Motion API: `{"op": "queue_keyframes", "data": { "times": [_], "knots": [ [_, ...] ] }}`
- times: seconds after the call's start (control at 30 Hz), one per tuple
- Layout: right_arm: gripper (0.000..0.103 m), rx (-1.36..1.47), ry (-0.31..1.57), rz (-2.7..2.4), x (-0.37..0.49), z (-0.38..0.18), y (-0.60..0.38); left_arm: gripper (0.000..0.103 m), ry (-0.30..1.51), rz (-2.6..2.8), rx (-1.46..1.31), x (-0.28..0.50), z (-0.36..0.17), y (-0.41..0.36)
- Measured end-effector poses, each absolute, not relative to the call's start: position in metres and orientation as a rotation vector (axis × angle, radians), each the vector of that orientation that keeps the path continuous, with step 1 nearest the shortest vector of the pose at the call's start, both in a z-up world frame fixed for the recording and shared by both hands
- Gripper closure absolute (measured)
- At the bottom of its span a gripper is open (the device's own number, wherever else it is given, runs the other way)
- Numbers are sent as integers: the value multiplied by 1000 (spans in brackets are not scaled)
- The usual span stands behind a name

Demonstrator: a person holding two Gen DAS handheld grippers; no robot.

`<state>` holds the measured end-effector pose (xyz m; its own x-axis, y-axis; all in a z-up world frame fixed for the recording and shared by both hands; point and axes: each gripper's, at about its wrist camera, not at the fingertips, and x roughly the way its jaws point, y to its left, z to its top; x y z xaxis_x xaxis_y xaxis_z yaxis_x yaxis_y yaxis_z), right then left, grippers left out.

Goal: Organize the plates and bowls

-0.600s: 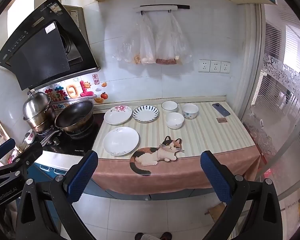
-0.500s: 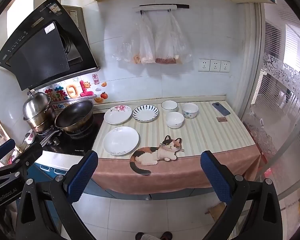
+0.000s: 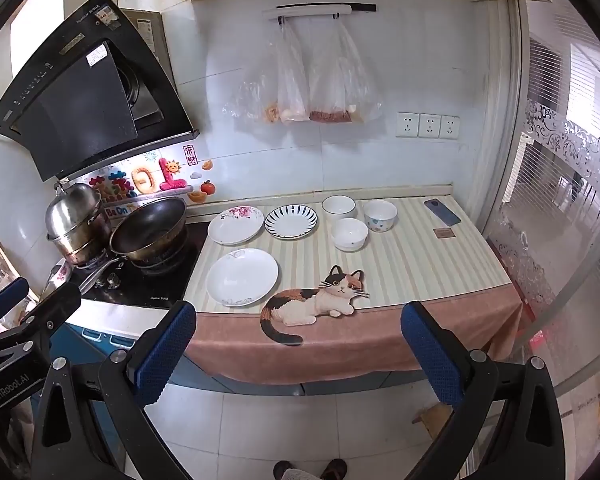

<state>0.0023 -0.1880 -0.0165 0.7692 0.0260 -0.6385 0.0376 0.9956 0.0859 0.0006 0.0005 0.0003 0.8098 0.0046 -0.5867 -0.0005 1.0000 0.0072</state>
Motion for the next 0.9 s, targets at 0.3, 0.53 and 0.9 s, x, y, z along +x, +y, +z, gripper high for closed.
{"op": "queue_keyframes", "data": {
  "times": [0.3, 0.53, 0.9],
  "knots": [
    [0, 95, 693, -7, 5, -14, -188, 0, 627, -1, 4, -2, 4, -6],
    [0, 92, 697, -11, 5, -13, -189, 0, 629, -1, 0, -4, 5, -9],
    [0, 93, 698, -15, 7, -13, -191, 0, 628, -1, -2, -2, 3, -9]
  ]
}}
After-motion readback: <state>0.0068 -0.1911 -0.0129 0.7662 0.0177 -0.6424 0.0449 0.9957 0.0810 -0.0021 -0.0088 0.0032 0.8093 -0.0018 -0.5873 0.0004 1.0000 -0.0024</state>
